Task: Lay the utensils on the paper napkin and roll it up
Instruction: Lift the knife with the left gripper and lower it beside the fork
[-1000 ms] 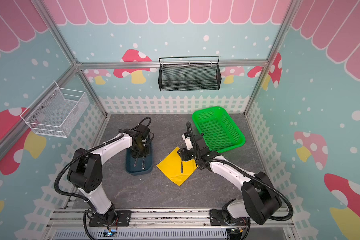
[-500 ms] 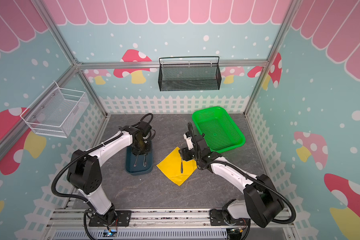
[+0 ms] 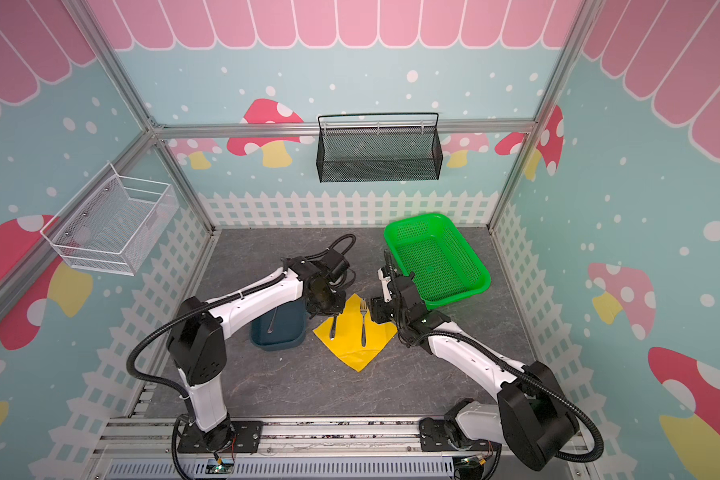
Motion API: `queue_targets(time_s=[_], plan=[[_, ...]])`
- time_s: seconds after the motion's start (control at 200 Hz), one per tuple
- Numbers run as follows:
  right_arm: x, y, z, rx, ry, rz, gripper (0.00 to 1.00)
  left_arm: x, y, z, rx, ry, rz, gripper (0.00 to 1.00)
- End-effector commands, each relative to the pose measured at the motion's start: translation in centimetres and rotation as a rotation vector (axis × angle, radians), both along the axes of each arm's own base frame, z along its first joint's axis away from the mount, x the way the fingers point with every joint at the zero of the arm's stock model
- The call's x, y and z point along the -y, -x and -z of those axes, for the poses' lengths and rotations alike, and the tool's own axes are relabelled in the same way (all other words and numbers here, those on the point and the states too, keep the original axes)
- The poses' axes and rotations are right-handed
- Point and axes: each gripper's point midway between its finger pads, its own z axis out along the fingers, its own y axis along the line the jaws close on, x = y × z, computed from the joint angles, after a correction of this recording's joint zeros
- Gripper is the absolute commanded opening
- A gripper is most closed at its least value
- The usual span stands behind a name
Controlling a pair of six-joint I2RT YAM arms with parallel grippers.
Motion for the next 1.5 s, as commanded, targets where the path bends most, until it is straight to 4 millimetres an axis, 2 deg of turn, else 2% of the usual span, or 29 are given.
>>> queue_targets(time_s=[0.0,0.11,0.35,0.475,0.926,1.326,1.496], plan=[[1.2,0.0,-0.1,0.010,-0.003,0.052,0.63,2.8,-0.4,1.3,-0.021,0.063,-0.043,0.07],[2.1,0.2,0.2,0.009,-0.003,0.080,0.65,4.5,-0.7,2.4,-0.036,0.107,-0.057,0.07],[3.0,0.4,0.3,0.011,-0.005,0.097,0.65,4.4,-1.4,4.5,-0.044,0.063,-0.089,0.07],[3.1,0.5,0.5,0.007,-0.001,0.093,0.65,4.9,-1.6,4.9,-0.058,0.081,-0.097,0.08],[3.2,0.4,0.8,0.002,0.007,0.088,0.65,4.6,-1.5,7.0,-0.101,0.061,-0.147,0.10],[3.2,0.4,1.1,-0.005,0.017,0.084,0.65,4.8,-1.2,7.5,-0.124,0.077,-0.158,0.13],[2.2,0.7,1.7,-0.030,-0.001,0.029,0.66,5.0,-1.1,7.4,-0.125,0.087,-0.160,0.15]])
